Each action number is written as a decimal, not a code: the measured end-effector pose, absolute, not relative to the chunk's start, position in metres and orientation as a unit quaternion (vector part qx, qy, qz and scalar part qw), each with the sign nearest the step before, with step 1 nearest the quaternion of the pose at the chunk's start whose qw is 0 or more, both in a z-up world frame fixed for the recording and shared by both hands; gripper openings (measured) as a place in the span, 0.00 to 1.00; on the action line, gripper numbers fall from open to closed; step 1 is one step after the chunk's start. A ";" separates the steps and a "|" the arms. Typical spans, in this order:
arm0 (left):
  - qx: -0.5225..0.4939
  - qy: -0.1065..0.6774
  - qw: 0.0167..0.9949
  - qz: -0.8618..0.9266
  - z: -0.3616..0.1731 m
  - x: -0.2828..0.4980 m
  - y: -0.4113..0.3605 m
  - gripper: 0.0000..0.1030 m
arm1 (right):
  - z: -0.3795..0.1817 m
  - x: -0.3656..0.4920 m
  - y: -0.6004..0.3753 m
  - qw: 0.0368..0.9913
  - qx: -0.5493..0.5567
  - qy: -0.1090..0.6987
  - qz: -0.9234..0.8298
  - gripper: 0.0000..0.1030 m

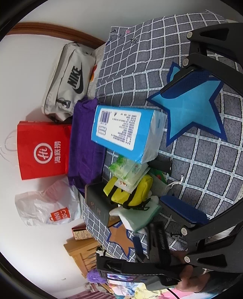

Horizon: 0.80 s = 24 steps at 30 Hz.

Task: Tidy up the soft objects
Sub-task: 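Reach the left gripper to the white foam block and close on it, then grasp the yellow Adidas pouch with the right gripper while the left holds the foam block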

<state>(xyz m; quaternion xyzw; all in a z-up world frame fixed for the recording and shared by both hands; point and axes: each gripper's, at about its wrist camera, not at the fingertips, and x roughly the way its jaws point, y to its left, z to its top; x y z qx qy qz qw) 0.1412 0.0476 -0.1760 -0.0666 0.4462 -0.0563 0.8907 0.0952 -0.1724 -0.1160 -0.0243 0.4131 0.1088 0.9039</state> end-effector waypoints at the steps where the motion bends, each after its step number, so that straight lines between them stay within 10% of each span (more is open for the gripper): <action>1: -0.067 0.445 0.892 -0.055 -0.176 0.140 0.049 0.60 | -0.116 0.095 -0.170 0.904 -0.023 0.411 0.115 0.99; 14: -0.028 0.445 0.895 0.011 -0.164 0.117 0.090 0.59 | -0.120 0.125 -0.122 0.902 -0.035 0.394 0.172 0.92; 24: -0.044 0.450 0.892 0.006 -0.174 0.125 0.099 0.60 | -0.144 0.135 -0.076 0.891 -0.106 0.399 0.191 0.67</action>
